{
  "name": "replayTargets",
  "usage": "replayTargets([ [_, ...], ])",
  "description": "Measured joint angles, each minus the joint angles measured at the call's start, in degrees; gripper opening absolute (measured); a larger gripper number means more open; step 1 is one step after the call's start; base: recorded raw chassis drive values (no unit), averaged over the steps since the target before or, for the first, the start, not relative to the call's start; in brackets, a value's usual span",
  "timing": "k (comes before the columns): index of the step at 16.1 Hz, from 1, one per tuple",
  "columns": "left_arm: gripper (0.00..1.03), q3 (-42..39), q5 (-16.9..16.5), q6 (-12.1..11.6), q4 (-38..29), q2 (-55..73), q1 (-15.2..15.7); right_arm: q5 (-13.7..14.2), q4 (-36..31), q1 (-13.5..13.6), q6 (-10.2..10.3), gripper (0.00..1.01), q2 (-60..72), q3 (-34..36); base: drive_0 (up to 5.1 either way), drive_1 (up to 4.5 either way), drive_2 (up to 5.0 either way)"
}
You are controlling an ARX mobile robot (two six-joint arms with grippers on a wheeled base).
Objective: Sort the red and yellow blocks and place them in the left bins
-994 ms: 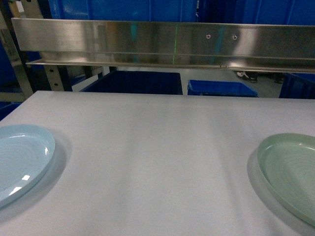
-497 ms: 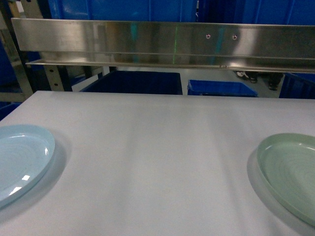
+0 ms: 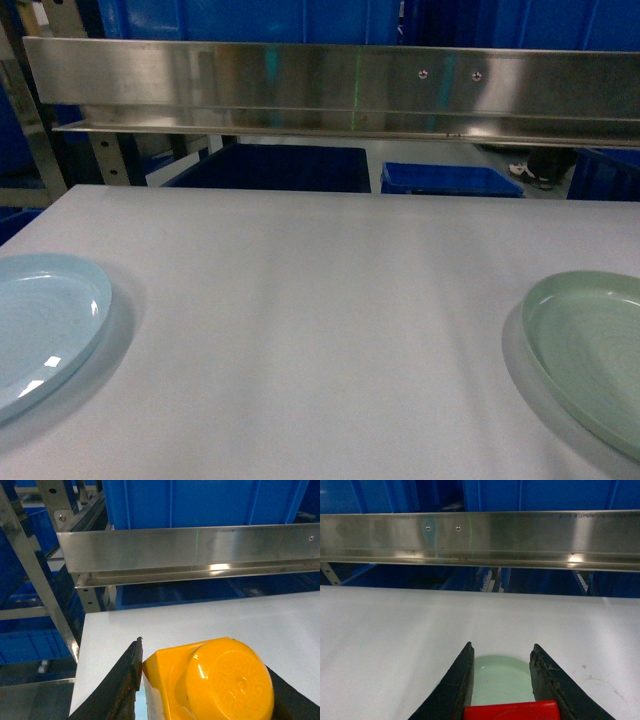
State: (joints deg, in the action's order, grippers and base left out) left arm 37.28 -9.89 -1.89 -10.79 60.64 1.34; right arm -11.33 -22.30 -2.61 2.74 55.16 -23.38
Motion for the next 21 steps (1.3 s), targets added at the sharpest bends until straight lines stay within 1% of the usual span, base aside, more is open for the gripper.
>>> replayTargets([
  [5, 0.47, -0.11, -0.09, 0.00, 0.07, 0.07, -0.09, 0.17, 0.09, 0.02, 0.00, 0.28, 0.24, 0.00, 0.0, -3.99, 4.1],
  [16, 0.47, -0.13, -0.04, 0.00, 0.04, -0.28, -0.04, 0.39, 0.11, 0.04, 0.00, 0.28, 0.11, 0.00, -4.7, 1.24, 3.6],
  [21, 0.47, -0.13, -0.04, 0.00, 0.02, -0.24, -0.04, 0.39, 0.00, 0.04, 0.00, 0.28, 0.15, 0.00, -5.0, 2.44, 2.4],
])
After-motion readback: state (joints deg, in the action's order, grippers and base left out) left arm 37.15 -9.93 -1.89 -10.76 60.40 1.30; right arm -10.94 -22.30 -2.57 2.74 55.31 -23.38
